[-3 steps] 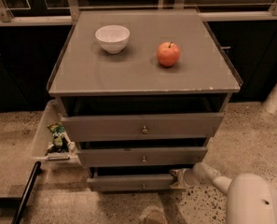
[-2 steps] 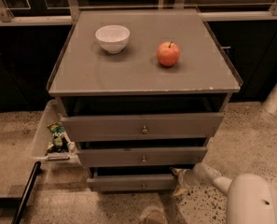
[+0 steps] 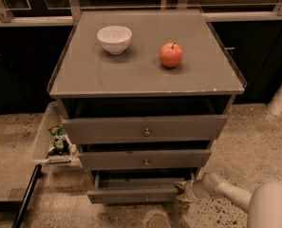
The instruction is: Open bottom drawer
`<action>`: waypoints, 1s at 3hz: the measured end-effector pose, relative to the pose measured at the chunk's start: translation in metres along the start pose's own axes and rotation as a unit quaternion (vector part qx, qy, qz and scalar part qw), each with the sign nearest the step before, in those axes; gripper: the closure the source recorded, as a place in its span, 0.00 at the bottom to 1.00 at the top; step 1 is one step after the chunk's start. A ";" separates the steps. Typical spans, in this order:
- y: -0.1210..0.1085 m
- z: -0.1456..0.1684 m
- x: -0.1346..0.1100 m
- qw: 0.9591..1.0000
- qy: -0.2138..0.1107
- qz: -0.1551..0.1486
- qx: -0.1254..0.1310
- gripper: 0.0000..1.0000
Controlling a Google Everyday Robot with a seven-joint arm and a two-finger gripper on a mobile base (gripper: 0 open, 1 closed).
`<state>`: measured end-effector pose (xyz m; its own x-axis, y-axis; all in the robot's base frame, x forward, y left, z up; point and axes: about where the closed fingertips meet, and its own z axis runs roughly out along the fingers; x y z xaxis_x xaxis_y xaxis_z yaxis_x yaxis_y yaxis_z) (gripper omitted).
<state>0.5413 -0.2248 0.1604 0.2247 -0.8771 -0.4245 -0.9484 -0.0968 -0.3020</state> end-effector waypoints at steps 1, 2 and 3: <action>0.019 -0.012 -0.008 1.000 -0.012 -0.005 -0.008 0.90; 0.029 -0.020 -0.010 1.000 -0.018 -0.006 -0.010 0.91; 0.029 -0.020 -0.010 1.000 -0.018 -0.006 -0.010 0.72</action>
Offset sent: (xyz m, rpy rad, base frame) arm -0.0750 -0.0206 0.0376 0.0599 0.0270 0.0422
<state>0.5070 -0.2281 0.1728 0.2438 -0.8580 -0.4522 -0.9498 -0.1170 -0.2902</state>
